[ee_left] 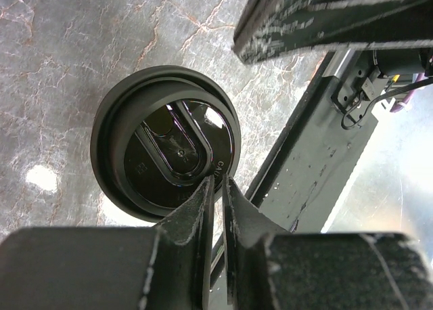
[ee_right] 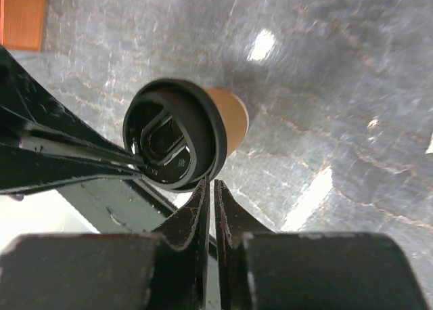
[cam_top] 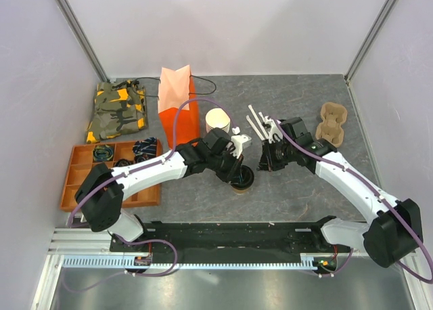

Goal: Pack the takeout coffee

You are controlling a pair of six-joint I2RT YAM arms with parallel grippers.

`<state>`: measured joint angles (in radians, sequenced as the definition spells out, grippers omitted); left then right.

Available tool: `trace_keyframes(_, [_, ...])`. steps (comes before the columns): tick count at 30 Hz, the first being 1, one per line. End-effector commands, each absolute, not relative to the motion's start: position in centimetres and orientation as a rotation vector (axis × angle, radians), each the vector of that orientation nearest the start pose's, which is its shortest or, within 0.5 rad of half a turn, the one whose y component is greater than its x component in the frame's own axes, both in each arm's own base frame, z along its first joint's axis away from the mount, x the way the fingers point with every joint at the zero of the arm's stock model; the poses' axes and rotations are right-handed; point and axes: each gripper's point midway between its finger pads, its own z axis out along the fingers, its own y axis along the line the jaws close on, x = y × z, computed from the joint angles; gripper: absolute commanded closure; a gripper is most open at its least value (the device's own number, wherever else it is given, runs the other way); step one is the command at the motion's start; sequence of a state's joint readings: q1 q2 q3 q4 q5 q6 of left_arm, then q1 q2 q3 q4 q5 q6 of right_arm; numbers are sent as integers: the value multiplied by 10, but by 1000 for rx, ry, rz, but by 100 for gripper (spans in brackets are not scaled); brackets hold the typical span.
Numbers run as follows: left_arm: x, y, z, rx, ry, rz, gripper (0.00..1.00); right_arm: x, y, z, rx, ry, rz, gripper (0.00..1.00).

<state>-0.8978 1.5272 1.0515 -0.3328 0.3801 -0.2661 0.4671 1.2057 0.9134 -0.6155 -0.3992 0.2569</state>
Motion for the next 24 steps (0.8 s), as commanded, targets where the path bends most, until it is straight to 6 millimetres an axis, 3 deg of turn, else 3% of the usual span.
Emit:
trace_keyframes(1, [181, -347, 114, 956, 2389, -958, 84, 237, 198, 153, -461, 2464, 728, 87])
trace_keyframes(8, [184, -347, 112, 958, 2390, -951, 85, 243, 207, 134, -477, 2469, 745, 87])
trace_keyframes(13, [186, -343, 108, 943, 2411, -942, 85, 238, 217, 129, -502, 2463, 817, 86])
trace_keyframes(19, [184, -342, 102, 944, 2431, -945, 86, 228, 216, 118, -527, 2499, 805, 86])
trace_keyframes(24, [185, -342, 101, 939, 2437, -944, 86, 234, 218, 137, -537, 2459, 799, 85])
